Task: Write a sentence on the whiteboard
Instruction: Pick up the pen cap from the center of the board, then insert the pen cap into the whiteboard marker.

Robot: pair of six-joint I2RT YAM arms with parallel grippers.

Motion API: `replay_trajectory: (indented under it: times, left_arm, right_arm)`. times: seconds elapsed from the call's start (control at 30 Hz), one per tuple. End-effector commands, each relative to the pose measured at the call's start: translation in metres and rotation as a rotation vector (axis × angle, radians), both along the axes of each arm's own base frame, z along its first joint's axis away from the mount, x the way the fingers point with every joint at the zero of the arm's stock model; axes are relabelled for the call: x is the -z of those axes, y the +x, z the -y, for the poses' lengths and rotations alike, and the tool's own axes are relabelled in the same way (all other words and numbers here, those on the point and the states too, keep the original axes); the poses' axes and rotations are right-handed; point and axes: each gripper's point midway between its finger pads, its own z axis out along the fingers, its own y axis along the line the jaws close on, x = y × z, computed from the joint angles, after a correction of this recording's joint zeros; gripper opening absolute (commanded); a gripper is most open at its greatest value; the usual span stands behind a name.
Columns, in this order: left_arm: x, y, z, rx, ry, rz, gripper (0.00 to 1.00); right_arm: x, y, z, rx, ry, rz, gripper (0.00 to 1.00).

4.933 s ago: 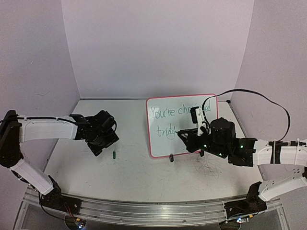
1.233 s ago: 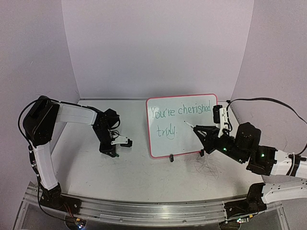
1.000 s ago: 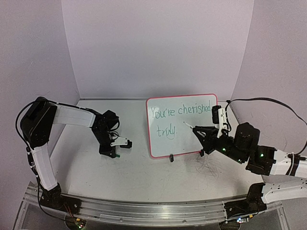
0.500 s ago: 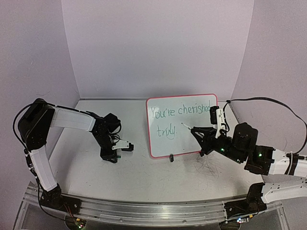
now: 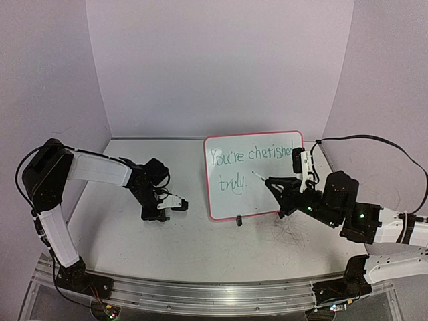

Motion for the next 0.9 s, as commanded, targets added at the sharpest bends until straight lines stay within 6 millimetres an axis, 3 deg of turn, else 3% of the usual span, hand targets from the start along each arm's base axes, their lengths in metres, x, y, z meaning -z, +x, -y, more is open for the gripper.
replay_trajectory:
  times: [0.0,0.13,0.23,0.33,0.47,0.67,0.87]
  left_arm:
    - [-0.006,-0.007,-0.001,-0.019,-0.013,0.043,0.0]
    - [-0.036,-0.013,0.015,-0.024,-0.103,0.101,0.0]
    - [-0.07,-0.005,0.031,-0.102,-0.191,0.203,0.0]
    - [-0.105,0.002,0.044,-0.19,-0.284,0.296,0.0]
    - [-0.141,-0.006,0.062,-0.205,-0.387,0.415,0.0]
    - [-0.149,-0.033,0.08,-0.102,-0.443,0.383,0.0]
    - [-0.15,-0.045,0.085,-0.047,-0.47,0.347,0.0]
  right_arm:
    - [-0.022,0.002,-0.004,0.003,0.049,0.027,0.0]
    - [-0.019,0.003,-0.006,0.002,0.027,0.011,0.0]
    - [-0.025,0.002,-0.011,-0.019,0.034,-0.01,0.0]
    - [-0.033,0.003,-0.021,-0.05,0.037,-0.038,0.0]
    - [-0.038,0.008,-0.042,-0.107,0.035,-0.125,0.0]
    - [-0.026,0.013,-0.075,-0.183,0.029,-0.264,0.0]
    - [0.014,0.013,-0.115,-0.287,-0.024,-0.436,0.0]
